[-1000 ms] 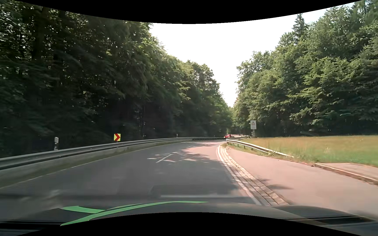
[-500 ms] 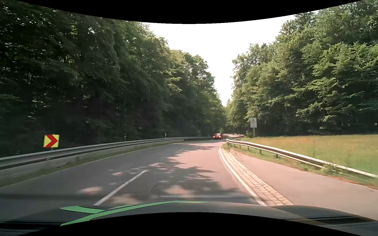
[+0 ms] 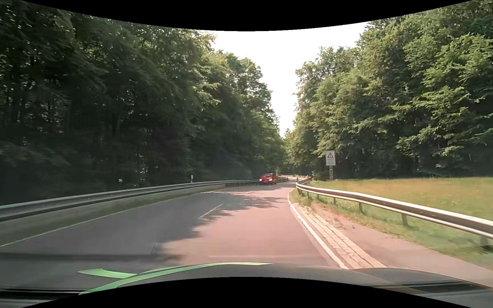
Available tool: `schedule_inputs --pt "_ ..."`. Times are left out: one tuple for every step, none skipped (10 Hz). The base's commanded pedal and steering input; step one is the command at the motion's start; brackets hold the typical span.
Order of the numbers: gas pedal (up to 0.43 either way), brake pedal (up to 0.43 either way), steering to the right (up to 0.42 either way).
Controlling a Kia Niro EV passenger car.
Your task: Follow the waypoints while adhering to traffic rules and regulations
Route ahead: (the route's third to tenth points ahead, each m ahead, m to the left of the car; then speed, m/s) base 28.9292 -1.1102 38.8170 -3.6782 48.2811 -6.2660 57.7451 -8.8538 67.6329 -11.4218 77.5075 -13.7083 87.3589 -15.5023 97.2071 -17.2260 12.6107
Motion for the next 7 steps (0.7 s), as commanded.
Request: schedule_inputs --pt "0.079 0.000 0.038" --pt "0.079 0.000 0.038" --pt "0.079 0.000 0.038" --pt "0.079 0.000 0.038" --pt "0.079 0.000 0.038" --pt "0.079 0.000 0.038" --pt "0.079 0.000 0.038"
